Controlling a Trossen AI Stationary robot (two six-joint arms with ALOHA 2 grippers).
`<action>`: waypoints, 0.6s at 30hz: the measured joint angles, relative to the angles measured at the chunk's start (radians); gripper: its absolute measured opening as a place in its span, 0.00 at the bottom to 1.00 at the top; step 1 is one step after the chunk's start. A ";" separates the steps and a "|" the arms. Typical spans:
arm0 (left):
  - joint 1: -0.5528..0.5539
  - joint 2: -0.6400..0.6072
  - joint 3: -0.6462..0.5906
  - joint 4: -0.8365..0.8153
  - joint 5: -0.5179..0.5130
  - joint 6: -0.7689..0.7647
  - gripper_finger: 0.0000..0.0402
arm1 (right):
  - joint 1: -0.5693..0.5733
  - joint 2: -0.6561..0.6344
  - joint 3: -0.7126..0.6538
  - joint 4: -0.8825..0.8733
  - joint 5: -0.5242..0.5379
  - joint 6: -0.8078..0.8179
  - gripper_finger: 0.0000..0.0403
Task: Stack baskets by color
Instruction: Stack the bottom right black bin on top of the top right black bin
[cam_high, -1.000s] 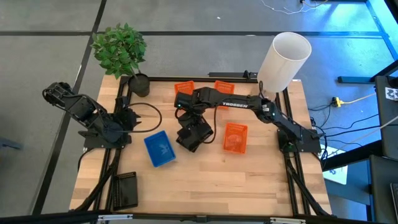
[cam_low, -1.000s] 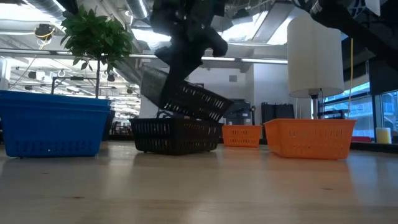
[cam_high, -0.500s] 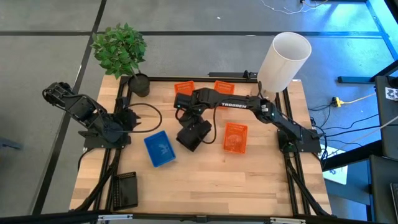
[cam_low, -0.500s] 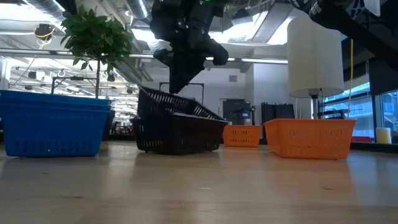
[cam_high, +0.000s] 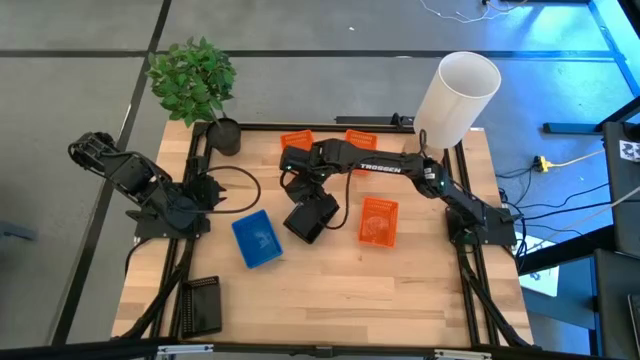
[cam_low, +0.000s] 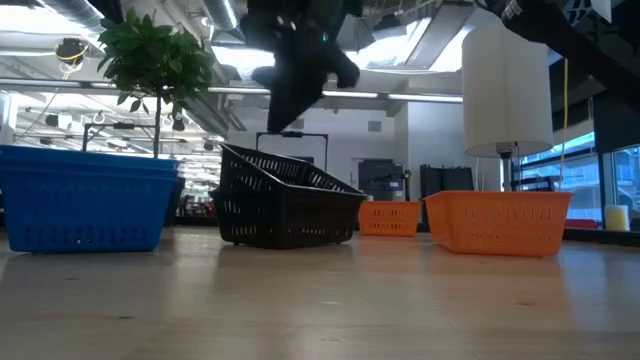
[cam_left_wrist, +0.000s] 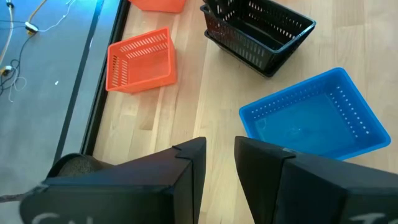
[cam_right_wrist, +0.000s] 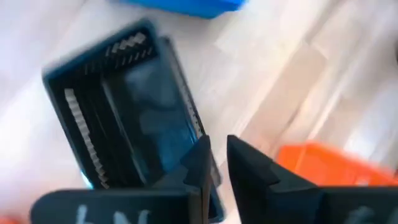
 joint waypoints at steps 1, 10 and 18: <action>0.000 0.000 0.000 0.000 0.000 0.000 0.19 | 0.000 -0.009 0.000 -0.004 0.010 0.086 0.12; 0.000 0.000 0.000 0.000 0.000 0.000 0.19 | -0.002 -0.010 -0.001 -0.165 -0.042 0.503 0.03; 0.000 0.000 0.000 0.000 0.000 0.000 0.19 | -0.003 -0.010 -0.001 -0.158 0.064 0.584 0.07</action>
